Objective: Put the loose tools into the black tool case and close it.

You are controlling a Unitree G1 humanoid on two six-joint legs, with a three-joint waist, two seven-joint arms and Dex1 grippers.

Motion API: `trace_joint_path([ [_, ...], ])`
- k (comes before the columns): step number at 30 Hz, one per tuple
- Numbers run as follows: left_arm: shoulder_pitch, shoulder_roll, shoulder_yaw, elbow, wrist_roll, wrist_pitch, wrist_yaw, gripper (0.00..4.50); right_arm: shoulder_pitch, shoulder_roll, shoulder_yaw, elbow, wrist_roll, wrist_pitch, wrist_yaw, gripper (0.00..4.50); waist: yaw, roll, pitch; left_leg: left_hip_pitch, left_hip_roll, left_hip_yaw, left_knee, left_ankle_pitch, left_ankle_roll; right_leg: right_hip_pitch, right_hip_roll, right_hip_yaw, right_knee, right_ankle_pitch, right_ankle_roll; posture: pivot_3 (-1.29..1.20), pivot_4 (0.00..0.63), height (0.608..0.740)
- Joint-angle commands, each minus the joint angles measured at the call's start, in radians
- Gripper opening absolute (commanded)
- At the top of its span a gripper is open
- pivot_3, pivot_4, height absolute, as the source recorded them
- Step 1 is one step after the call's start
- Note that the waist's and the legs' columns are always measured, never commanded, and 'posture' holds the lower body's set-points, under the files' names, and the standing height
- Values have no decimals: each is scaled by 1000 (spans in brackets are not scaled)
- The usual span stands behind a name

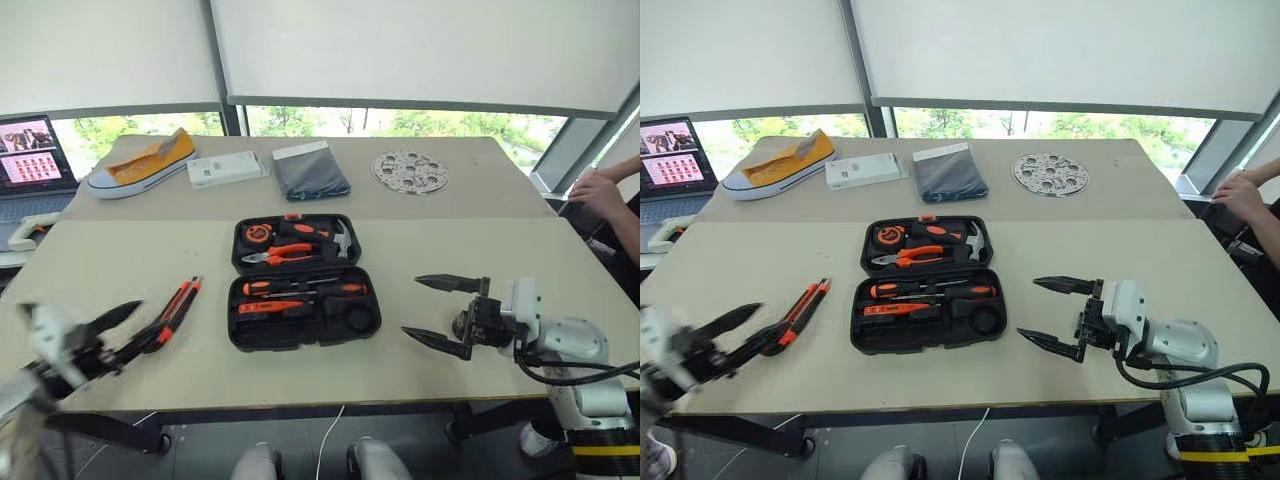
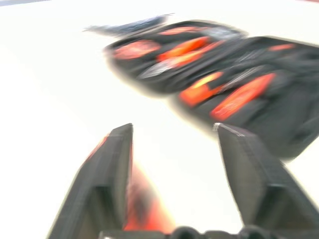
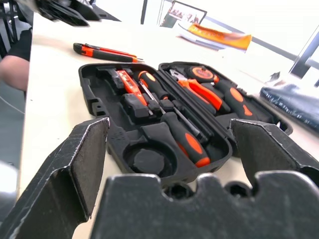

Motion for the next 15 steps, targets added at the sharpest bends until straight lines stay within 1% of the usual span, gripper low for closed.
trace_joint_path([
  [1, 119, -29, 149, 35, 10, 13, 96, 4452, 29, -10, -16, -28, 62, 26, 26, 4500, 5, 0, 0, 0, 0, 0, 0, 0, 0, 1, 0, 0, -2, 0, 0, 0, 150, 740],
  [3, 185, -37, 203, 85, 11, 52, 140, 4452, 53, -17, -15, -34, 90, 55, 46, 4500, 5, -3, 0, 0, 1, 0, 0, 0, 0, 1, -1, -1, -4, 0, 0, 0, 150, 740],
  [7, 227, -48, 224, 33, -50, 111, 140, 4452, 69, -25, 0, -27, 74, 26, 88, 4500, 9, -5, 0, -1, 2, -1, 0, -2, -1, 0, -2, -1, -5, 0, 0, 0, 150, 740],
  [8, 230, -37, 207, 11, -43, 135, 145, 4452, 68, -21, 2, -25, 72, 20, 94, 4500, 13, -5, 0, -1, 1, -1, 0, -6, -7, -2, -4, -3, -5, 0, 0, 0, 150, 740],
  [10, 228, -15, 167, -39, -28, 170, 147, 4452, 57, -10, 5, -23, 72, 15, 92, 4500, 20, -5, 0, -1, 0, 0, 0, -6, -8, -5, -8, -7, -5, 0, 0, 0, 150, 740],
  [13, 195, 25, 110, -135, -47, 276, 164, 4452, 29, 6, 4, -31, 85, 27, 74, 4500, 23, -5, 1, -2, -1, 0, 0, -6, -9, -5, -13, -10, -5, 0, 0, 0, 150, 740],
  [15, 125, 62, 65, -184, -79, 386, 214, 4452, 12, 18, 4, -48, 96, 47, 52, 4500, 23, -5, 1, -2, -2, 0, -1, -6, -9, -5, -14, -11, -5, 1, 1, 0, 150, 740],
])
